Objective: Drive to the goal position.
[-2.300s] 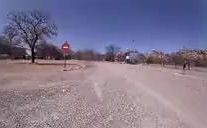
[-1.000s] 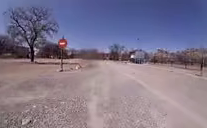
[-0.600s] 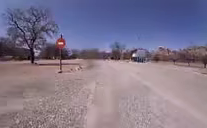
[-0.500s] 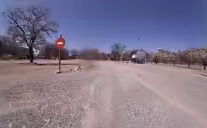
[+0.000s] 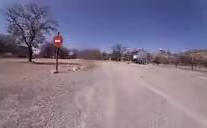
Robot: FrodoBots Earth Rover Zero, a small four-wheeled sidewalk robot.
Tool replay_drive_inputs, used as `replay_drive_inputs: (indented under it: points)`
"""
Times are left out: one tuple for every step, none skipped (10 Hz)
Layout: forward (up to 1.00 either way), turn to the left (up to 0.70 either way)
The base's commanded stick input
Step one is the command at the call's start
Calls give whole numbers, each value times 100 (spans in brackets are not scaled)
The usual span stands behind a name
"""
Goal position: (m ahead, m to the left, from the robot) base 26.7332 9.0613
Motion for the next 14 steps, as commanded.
replay_drive_inputs:
  points:
    - [100, -27]
    - [100, -27]
    - [100, 0]
    - [100, 0]
    - [100, 0]
    - [100, 0]
    - [100, 0]
    - [100, 0]
    - [100, 0]
    - [100, 0]
    - [100, 0]
    - [100, 0]
    - [100, 0]
    - [100, 0]
